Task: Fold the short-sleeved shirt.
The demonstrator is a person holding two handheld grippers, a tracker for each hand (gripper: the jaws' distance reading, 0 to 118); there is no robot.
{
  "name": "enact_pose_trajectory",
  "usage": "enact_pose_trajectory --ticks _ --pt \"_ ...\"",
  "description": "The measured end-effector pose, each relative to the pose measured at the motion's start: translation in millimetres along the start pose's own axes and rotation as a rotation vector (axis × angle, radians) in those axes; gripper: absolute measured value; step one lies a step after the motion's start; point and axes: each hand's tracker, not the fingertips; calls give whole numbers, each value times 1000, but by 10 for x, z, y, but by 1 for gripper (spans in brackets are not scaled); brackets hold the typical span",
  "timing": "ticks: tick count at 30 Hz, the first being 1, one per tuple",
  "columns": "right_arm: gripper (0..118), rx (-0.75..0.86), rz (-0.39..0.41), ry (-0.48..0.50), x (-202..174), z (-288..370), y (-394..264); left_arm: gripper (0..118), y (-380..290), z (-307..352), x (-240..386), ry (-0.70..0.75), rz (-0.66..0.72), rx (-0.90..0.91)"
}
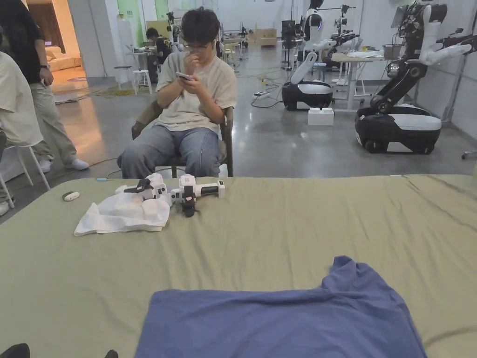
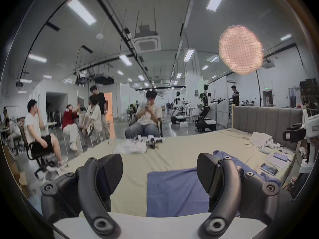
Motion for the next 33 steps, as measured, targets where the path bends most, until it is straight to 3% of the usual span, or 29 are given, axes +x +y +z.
enact_pose_trajectory --ticks 3,5,6,7,8,10,23,24,28,33 --pt "73 65 20 22 -140 95 101 80 136 150 112 -20 -15 53" --pt "57 76 31 36 -211 128 123 70 202 193 136 -33 3 59" --pt "43 75 41 46 -236 130 120 60 228 212 147 -41 11 57" --pt "23 74 52 54 -262 130 115 42 231 219 150 -52 17 62" --pt "12 69 57 57 -279 117 102 24 232 209 152 -68 20 61" --pt "2 39 53 76 -284 81 75 0 220 210 181 -67 15 68" --pt "0 20 22 67 -303 16 34 0 73 27 72 -76 35 -55" --pt "0 6 15 70 -294 3 16 3 39 -24 35 -90 54 -114" --pt "0 -49 -19 82 -248 -15 -156 71 -448 -287 -247 -133 107 -345" --pt "0 -169 -95 82 -166 -40 -411 70 -1370 -737 -612 -100 233 -681"
